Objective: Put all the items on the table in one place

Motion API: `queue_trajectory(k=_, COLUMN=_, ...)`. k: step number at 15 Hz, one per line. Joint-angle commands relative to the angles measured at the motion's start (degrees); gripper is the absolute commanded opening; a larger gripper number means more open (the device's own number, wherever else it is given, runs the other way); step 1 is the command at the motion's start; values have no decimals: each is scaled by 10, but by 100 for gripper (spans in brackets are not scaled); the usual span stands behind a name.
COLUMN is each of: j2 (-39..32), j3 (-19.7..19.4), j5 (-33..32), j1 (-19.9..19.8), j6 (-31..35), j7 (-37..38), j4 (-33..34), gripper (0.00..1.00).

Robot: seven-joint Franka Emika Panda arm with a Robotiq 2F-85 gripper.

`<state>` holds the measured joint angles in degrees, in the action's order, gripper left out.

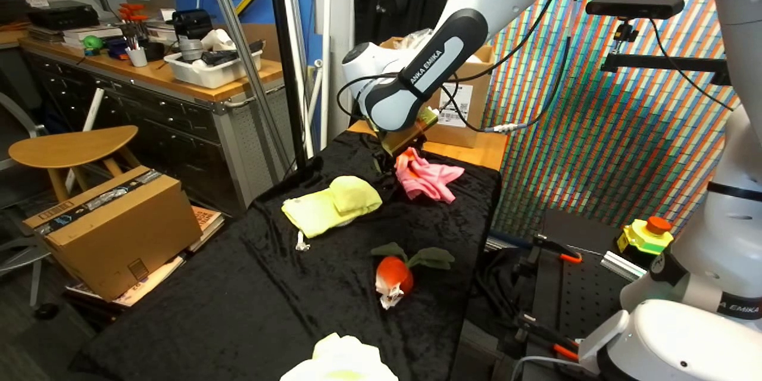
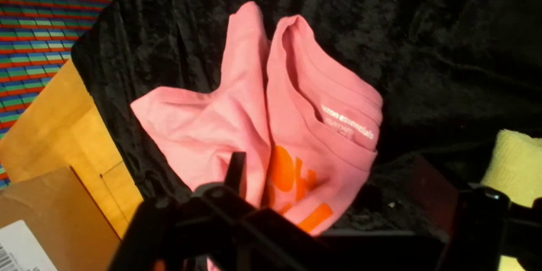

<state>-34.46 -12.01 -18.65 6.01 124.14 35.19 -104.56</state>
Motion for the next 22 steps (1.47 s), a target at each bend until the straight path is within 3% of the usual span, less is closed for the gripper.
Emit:
queue_trajectory(k=1, j2=4, j3=-2, j5=20, j1=-20, j6=24, j7=16, j4=-25, gripper=100)
queue_trajectory(k=12, j2=-44, j3=-17, j5=46, j1=-56, j6=99, j7=15, j4=-12, gripper=100)
queue_trajectory(k=22, j2=-48, j3=-13, j5=91, j1=-67, j6=107, j7=-3, j4=-11, gripper=100)
